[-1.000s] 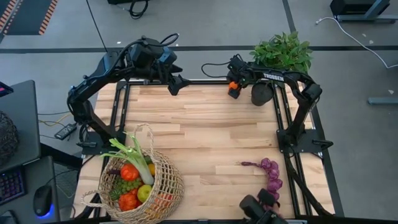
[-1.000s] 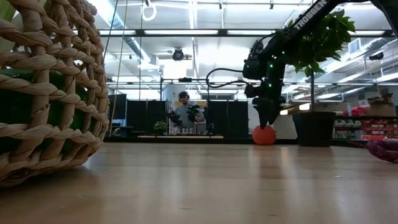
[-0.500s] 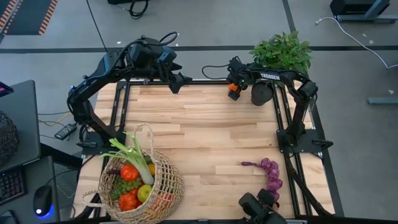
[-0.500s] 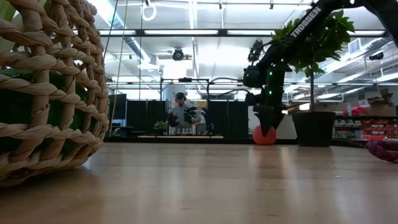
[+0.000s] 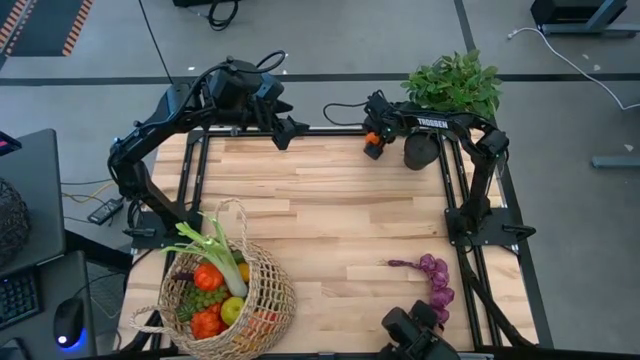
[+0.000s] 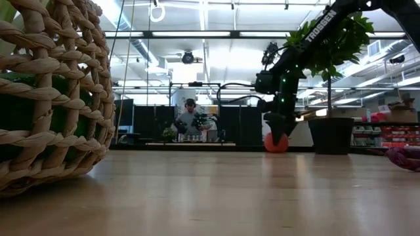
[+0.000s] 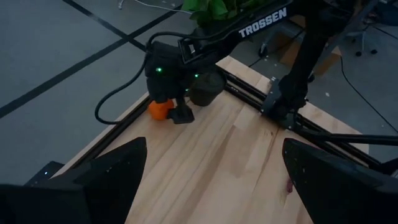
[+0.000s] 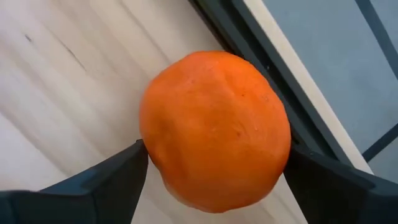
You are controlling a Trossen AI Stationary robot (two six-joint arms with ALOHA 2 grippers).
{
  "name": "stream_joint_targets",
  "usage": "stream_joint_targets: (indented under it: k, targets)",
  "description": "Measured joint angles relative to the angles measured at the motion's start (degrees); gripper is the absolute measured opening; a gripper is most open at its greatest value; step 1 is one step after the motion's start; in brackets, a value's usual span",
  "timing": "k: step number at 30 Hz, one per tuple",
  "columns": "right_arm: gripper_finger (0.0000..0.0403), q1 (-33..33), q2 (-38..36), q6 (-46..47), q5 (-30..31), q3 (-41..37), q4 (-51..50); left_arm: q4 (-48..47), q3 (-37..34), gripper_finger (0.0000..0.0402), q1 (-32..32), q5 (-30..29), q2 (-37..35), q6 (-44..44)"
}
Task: Build produce basket
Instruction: Put the orange into the basket
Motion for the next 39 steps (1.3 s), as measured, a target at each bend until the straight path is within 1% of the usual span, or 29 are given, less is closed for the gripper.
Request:
stream_joint_targets:
  k: [6, 13, 17, 20, 23, 28, 33, 36, 39]
  targets:
    - [0.0349, 0.0, 0.0, 0.3, 0.05, 0.05, 1.37, -0.01, 0.0, 0.038, 0.01, 0.0, -0.01, -0.02]
    - [0.0348, 0.15, 0.0, 2.0, -0.22, 0.07, 0.01, -0.02, 0.0, 0.038, 0.0, 0.01, 0.01, -0.02]
    - [0.0346, 0.82, -0.03, 4.65, -2.45, 0.11, -0.77, -0.02, 0.0, 0.038, 0.0, 0.02, -0.01, -0.14]
    - [0.034, 1.67, -0.53, 6.88, -4.39, 0.11, -1.27, 0.02, 0.0, 0.038, 0.0, 0.0, 0.01, -3.08]
    - [0.0322, 2.83, -1.97, 8.18, -6.28, 0.11, -1.44, 0.02, 0.0, 0.038, 0.06, 0.0, 0.01, -5.01]
    - [0.0295, 4.99, -4.77, 8.86, -6.94, 0.13, -1.29, 0.37, 0.0, 0.038, 0.06, 0.02, -0.01, -5.12]
    - [0.029, 6.59, -6.85, 11.57, -7.6, 0.17, -2.34, 0.53, -0.02, 0.038, 0.06, 0.01, -0.26, -5.08]
    - [0.0289, 7.96, -9.04, 14.52, -9.4, 0.17, -2.8, 0.48, -0.07, 0.038, 0.06, 0.0, -0.65, -3.95]
    - [0.0289, 9.75, -12.11, 18.05, -12.7, 0.13, -2.4, 0.19, -0.07, 0.038, 0.06, 0.01, -1.49, -2.48]
